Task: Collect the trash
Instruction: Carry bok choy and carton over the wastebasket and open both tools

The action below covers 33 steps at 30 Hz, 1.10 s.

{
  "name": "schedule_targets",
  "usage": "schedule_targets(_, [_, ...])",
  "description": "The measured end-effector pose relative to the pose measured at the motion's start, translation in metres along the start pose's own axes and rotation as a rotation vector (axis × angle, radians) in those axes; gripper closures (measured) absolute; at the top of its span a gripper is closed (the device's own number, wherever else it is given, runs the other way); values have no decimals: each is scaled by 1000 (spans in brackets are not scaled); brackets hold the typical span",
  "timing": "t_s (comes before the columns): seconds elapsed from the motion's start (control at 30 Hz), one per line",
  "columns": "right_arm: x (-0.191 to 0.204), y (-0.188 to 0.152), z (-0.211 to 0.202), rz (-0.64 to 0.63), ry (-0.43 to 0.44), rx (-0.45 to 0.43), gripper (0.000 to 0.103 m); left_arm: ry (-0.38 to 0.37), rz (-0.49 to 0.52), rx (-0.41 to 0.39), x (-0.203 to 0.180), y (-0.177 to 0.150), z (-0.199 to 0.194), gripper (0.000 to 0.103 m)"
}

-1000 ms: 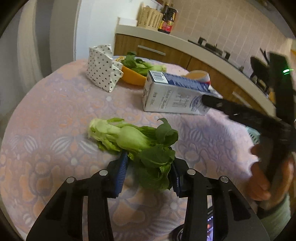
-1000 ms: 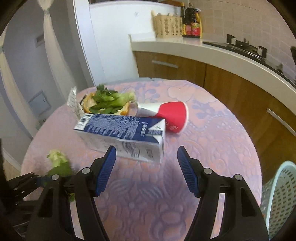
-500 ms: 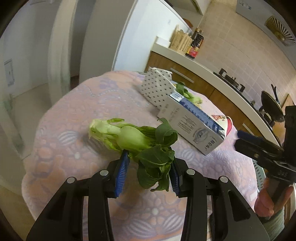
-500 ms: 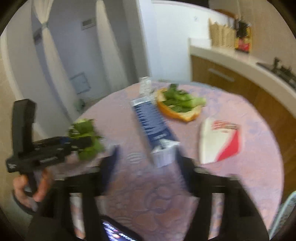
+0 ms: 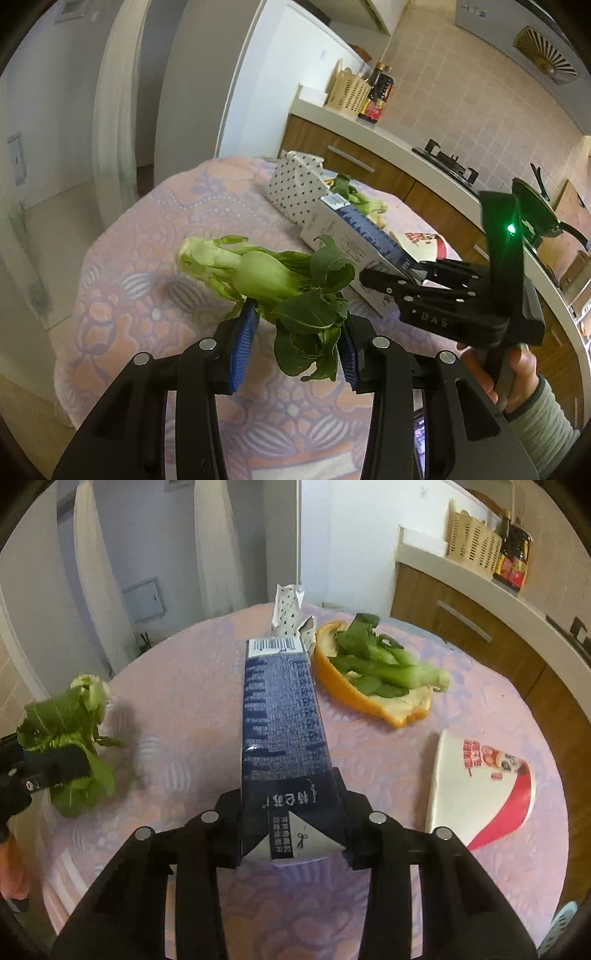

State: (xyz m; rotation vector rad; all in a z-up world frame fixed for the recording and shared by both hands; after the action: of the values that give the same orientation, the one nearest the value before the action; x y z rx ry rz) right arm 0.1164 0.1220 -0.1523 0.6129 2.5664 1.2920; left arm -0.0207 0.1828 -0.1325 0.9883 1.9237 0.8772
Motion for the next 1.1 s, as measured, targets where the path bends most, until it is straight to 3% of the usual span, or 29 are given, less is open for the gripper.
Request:
schedule_targets(0.17, [-6, 0, -53, 58, -5, -100, 68, -25, 33, -11, -23, 5, -8, 65])
schedule_targets(0.43, [-64, -12, -153, 232, -107, -271, 68, -163, 160, -40, -113, 18, -22, 65])
schedule_targets(0.7, [-182, -70, -272, 388, -534, -353, 68, -361, 327, 18, -239, 21, -8, 65])
schedule_targets(0.8, [-220, -103, -307, 481, -640, -350, 68, -431, 382, 68, -286, 14, 4, 65])
schedule_targets(0.9, [-257, -145, -326, 591, -737, -315, 68, -489, 444, 109, -329, 5, 12, 65])
schedule_targets(1.1, [-299, -221, -341, 782, -810, -246, 68, -564, 557, 204, -402, -22, 36, 65])
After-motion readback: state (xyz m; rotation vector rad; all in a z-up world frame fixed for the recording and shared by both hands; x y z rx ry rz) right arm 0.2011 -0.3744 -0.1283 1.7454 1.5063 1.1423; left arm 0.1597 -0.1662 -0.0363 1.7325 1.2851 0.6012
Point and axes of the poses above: each gripper's, at about its wrist camera, not at the fingertips, and z roughly the way its jaws point, x to its left, y to its top, the point moved 10 cm from there along z, roughly the way its jaws point, and after that the axes turned 11 degrees about -x, right-handed, at the moved point
